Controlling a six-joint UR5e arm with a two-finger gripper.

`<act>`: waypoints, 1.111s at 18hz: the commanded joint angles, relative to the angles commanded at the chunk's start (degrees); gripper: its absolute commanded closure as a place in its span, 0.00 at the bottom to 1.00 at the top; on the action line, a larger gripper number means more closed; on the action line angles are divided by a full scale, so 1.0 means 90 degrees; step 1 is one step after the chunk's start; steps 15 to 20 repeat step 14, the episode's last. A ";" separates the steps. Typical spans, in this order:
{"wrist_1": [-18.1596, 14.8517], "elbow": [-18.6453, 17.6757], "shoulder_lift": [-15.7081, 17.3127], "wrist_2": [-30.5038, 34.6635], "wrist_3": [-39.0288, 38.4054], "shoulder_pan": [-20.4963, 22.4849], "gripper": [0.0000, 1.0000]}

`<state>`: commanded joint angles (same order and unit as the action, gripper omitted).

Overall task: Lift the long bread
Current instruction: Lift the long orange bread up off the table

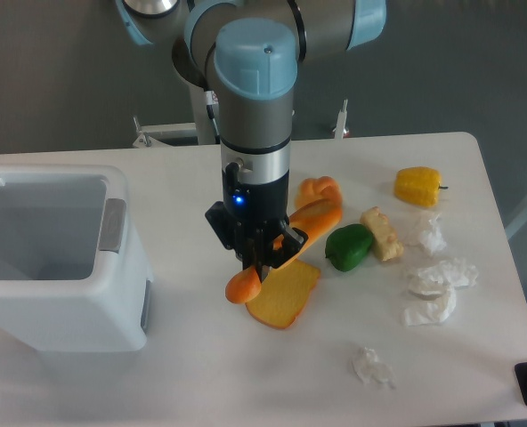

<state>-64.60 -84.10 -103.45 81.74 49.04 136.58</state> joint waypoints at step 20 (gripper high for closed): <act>0.0029 -0.0040 0.0069 -0.0205 -0.0010 0.0069 0.79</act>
